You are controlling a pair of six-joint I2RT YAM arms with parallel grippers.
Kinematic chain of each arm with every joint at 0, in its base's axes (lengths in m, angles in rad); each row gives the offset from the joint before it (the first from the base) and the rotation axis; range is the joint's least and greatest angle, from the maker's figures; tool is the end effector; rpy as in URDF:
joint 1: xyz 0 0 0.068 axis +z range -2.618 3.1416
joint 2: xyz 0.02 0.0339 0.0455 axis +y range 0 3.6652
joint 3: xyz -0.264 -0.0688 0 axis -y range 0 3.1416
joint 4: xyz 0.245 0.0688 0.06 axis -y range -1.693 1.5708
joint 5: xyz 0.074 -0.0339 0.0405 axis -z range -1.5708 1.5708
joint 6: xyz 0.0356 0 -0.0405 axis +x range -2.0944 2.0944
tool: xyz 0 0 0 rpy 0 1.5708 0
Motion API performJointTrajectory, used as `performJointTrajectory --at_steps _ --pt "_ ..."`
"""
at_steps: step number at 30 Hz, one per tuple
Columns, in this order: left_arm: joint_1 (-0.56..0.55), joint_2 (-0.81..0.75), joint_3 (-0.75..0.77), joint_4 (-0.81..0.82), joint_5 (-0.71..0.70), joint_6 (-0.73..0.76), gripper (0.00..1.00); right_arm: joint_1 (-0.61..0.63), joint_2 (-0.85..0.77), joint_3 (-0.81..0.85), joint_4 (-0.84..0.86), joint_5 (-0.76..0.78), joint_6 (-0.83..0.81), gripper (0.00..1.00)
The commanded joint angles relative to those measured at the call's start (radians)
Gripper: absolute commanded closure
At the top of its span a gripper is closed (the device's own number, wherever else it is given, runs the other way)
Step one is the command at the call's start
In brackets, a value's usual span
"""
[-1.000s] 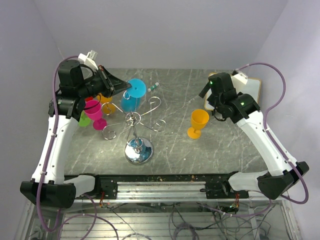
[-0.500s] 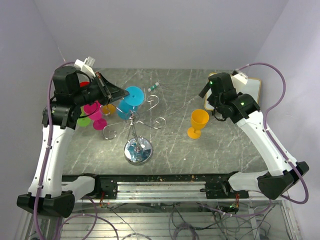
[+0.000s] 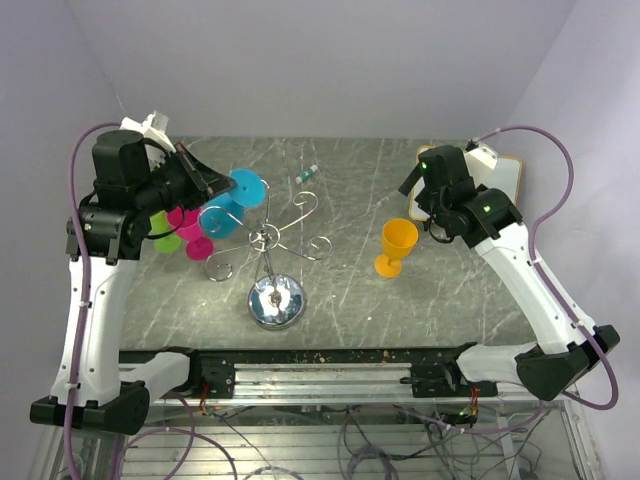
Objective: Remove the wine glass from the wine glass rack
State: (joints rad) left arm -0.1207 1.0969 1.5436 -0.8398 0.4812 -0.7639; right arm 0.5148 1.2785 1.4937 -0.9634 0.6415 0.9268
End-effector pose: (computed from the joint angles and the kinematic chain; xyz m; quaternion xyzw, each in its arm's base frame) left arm 0.1887 -0.0395 0.4679 -0.1297 0.8081 -0.4100 0.4027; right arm 0.2243 0.1024 0.4075 0.3013 0.8257 0.0333 0.4758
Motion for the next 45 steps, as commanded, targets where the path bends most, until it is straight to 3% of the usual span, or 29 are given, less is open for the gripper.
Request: performJointTrajectory --at_steps 1,6,13,21,25,29,32,35,38,45 --pt "-0.002 -0.002 0.082 -0.096 -0.199 0.024 0.93 -0.006 -0.024 -0.001 -0.023 0.025 0.010 0.00" --pt "-0.002 0.000 0.130 -0.091 -0.299 0.029 0.93 -0.006 -0.025 -0.002 -0.019 0.029 0.009 0.00" --pt "-0.002 -0.096 0.119 0.074 -0.343 0.051 0.93 -0.006 -0.026 -0.004 -0.019 0.035 0.010 0.01" --pt "-0.002 -0.224 -0.012 0.558 0.028 -0.012 0.93 -0.006 -0.082 -0.027 0.109 -0.048 -0.051 0.00" --pt "-0.002 -0.197 -0.069 0.858 0.312 -0.186 0.93 -0.006 -0.154 -0.074 0.255 -0.161 -0.089 0.00" --pt "-0.002 -0.183 -0.172 1.292 0.440 -0.484 0.93 -0.005 -0.244 -0.164 0.482 -0.354 -0.163 0.00" --pt "-0.002 -0.163 -0.227 1.517 0.472 -0.654 0.93 -0.004 -0.339 -0.307 0.762 -0.571 -0.237 0.00" --pt "-0.002 -0.134 -0.268 1.729 0.484 -0.808 0.93 -0.004 -0.391 -0.427 1.097 -0.882 -0.297 0.00" --pt "-0.003 -0.104 -0.286 1.893 0.487 -0.939 0.93 -0.004 -0.359 -0.441 1.352 -1.118 -0.269 0.00" --pt "-0.004 -0.055 -0.367 2.223 0.424 -1.199 0.93 -0.003 -0.188 -0.301 1.457 -1.255 -0.057 0.00"
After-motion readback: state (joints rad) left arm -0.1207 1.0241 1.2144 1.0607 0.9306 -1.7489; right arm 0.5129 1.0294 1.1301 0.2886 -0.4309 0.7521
